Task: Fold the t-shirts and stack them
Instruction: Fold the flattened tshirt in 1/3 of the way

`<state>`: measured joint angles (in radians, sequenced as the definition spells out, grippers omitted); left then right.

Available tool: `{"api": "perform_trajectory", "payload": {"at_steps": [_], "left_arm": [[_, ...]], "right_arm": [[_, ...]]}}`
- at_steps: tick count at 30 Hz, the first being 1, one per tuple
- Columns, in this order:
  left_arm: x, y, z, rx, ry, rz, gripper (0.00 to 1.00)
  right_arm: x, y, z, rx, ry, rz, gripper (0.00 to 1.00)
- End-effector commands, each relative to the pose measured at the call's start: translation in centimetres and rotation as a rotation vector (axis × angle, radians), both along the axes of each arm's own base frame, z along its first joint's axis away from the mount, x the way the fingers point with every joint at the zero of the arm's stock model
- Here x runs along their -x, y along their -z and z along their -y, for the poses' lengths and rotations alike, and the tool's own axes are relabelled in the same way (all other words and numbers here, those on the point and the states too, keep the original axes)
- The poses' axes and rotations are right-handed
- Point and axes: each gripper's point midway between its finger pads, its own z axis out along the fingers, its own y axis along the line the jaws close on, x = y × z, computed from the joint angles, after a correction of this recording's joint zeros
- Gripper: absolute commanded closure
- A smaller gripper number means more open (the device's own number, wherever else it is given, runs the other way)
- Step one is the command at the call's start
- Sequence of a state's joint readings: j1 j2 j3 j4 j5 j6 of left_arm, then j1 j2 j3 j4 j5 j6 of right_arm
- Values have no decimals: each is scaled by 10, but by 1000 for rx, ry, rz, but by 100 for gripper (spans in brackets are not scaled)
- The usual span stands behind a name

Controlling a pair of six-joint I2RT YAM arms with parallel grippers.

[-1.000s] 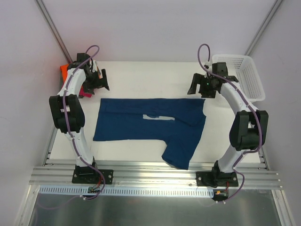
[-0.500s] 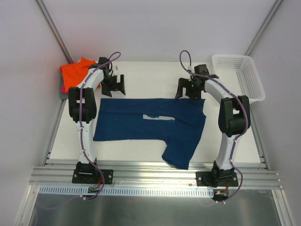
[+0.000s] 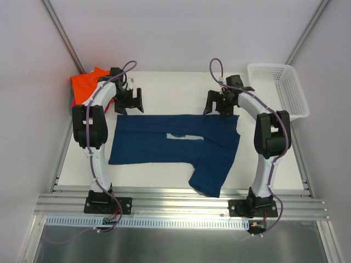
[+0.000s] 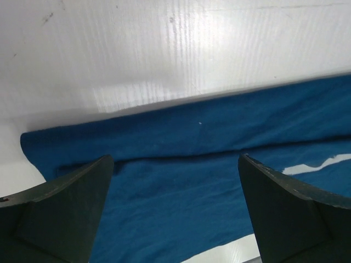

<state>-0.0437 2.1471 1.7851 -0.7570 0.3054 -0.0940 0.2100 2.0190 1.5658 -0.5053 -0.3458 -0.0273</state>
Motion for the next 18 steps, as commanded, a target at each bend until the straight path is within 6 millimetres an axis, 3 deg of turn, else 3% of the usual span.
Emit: {"api": "perform_trajectory", "payload": {"at_steps": [1, 8, 18], "left_arm": [[12, -34, 3, 3, -5, 49, 1], [15, -46, 10, -7, 21, 78, 1], [38, -6, 16, 19, 28, -50, 1]], "right_arm": [[-7, -4, -11, -37, -5, 0, 3], [3, 18, -17, -39, 3, -70, 3], [2, 33, -24, -31, 5, -104, 3]]}}
